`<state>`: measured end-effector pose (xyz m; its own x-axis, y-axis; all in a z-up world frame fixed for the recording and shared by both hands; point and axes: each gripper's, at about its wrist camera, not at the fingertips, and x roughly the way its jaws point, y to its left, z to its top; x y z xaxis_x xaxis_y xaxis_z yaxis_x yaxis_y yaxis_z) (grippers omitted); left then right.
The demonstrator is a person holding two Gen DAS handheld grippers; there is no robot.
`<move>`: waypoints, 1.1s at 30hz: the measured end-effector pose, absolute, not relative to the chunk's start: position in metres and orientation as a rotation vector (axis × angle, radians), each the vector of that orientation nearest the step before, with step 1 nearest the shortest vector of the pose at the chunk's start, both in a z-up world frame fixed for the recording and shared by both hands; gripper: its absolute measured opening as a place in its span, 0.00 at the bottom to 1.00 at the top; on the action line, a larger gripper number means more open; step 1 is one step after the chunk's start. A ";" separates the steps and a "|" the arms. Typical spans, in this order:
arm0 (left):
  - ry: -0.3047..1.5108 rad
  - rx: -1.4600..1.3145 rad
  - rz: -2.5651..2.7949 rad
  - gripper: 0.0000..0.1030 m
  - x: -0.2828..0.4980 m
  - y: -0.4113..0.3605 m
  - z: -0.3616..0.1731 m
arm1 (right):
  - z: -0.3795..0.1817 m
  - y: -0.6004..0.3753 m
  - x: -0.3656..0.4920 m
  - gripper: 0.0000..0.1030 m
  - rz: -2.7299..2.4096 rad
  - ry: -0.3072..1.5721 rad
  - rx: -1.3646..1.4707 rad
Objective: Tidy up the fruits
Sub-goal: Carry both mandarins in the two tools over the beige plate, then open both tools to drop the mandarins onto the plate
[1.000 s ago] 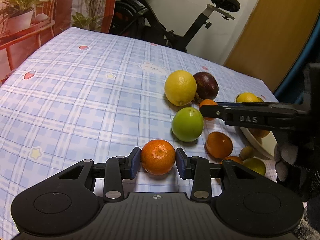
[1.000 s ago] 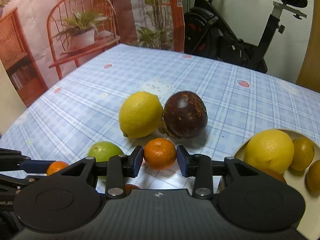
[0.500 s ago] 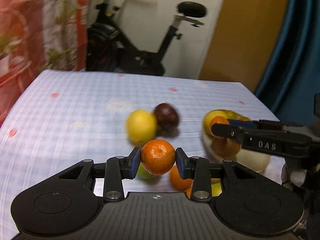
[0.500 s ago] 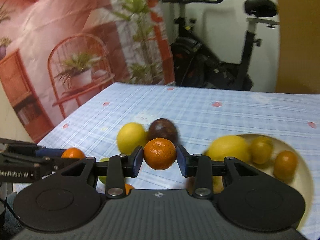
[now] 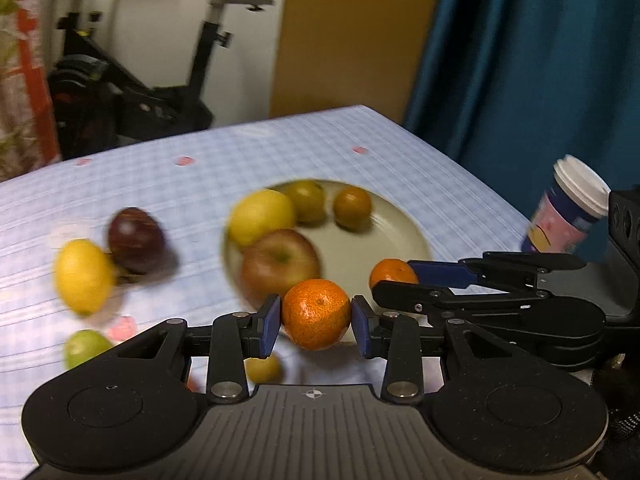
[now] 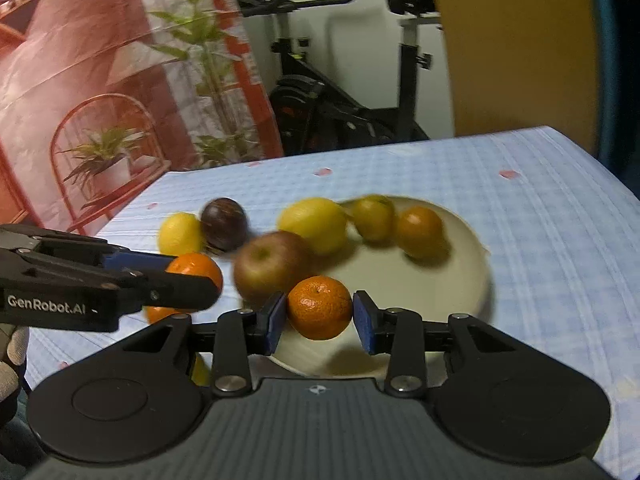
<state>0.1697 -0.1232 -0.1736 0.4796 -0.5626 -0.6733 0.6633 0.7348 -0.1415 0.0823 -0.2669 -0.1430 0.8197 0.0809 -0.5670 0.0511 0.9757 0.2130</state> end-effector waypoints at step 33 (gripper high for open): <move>0.804 0.269 -0.762 0.47 0.170 -0.162 -0.193 | -0.155 -0.293 0.073 0.39 -0.034 0.601 0.226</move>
<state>0.1700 -0.1621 -0.1926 0.4504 -0.5103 -0.7326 0.7040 0.7077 -0.0601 0.0727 -0.2929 -0.1548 0.8248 0.0341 -0.5644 0.0974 0.9747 0.2012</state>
